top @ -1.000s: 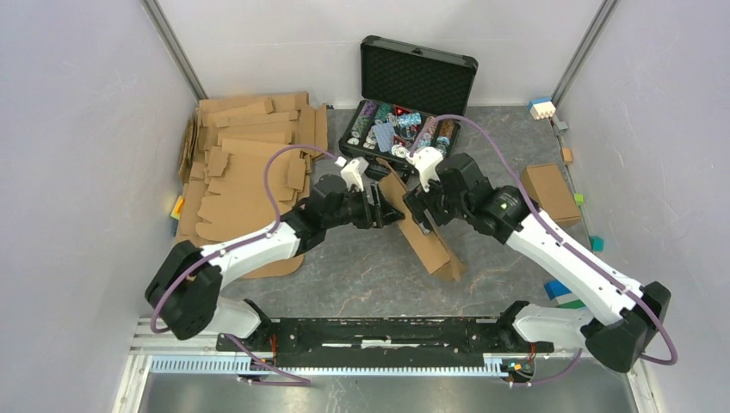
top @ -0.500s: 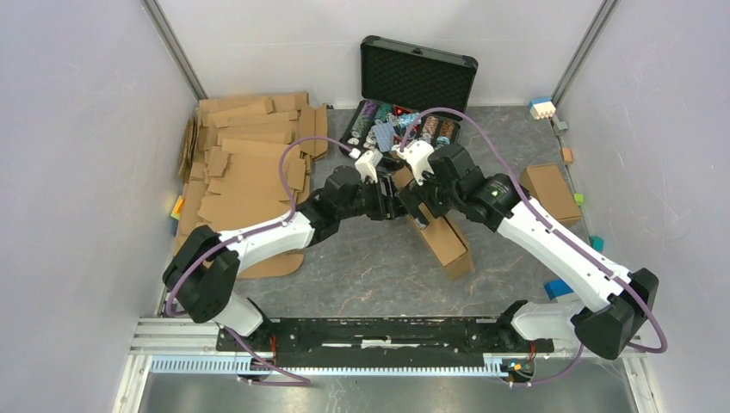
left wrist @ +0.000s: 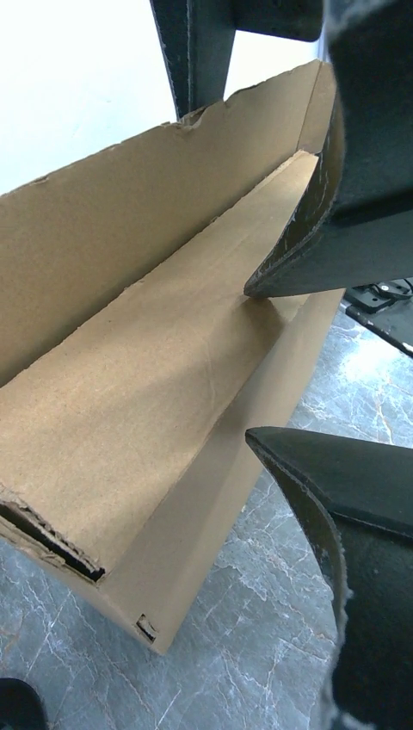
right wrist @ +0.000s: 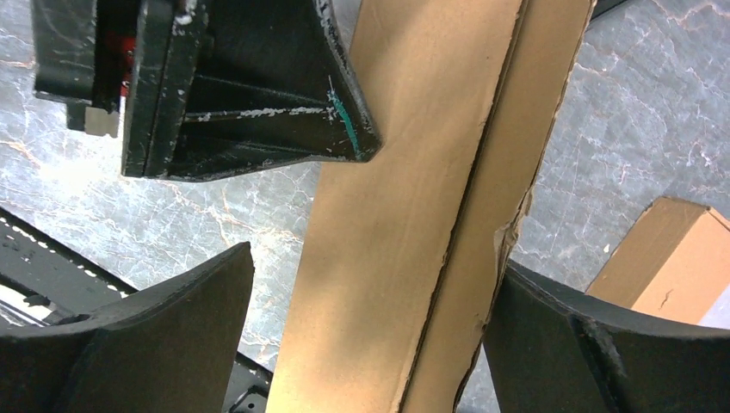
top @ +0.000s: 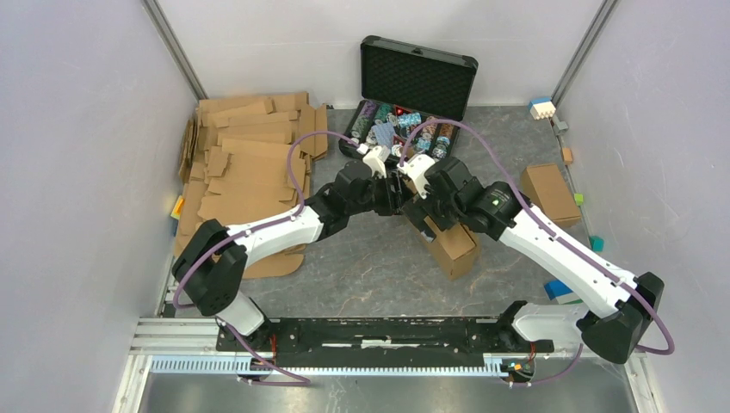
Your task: Fold the paper box
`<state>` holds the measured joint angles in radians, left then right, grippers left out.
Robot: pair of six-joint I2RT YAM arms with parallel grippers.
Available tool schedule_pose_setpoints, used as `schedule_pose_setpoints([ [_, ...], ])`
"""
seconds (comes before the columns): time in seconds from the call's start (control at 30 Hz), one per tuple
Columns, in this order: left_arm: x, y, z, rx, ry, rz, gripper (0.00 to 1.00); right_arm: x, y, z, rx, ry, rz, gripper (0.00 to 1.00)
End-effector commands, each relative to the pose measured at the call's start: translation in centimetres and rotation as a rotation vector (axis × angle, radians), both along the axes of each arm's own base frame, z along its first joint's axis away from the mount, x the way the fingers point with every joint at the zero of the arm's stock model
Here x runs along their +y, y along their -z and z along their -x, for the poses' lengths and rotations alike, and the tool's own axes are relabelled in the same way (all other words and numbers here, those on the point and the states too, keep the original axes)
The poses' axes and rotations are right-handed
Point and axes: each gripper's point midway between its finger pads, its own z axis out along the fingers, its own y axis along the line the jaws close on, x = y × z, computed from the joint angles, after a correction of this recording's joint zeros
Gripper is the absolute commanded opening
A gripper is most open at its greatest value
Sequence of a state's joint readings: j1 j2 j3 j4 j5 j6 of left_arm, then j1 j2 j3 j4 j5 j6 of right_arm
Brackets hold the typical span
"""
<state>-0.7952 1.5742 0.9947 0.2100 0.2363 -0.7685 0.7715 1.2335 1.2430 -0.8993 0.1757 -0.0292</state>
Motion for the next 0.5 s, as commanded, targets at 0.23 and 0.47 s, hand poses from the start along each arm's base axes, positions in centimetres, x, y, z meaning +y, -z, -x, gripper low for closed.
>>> schedule_pose_setpoints([
  [0.23, -1.1, 0.3, -0.4, 0.035, -0.033, -0.014, 0.63, -2.5, 0.2, 0.4, 0.019, 0.115, 0.115, 0.82],
  [0.47, -1.3, -0.1, -0.3, 0.031, -0.031, -0.005, 0.63, -3.3, 0.9, 1.0, 0.025, 0.125, 0.131, 0.68],
])
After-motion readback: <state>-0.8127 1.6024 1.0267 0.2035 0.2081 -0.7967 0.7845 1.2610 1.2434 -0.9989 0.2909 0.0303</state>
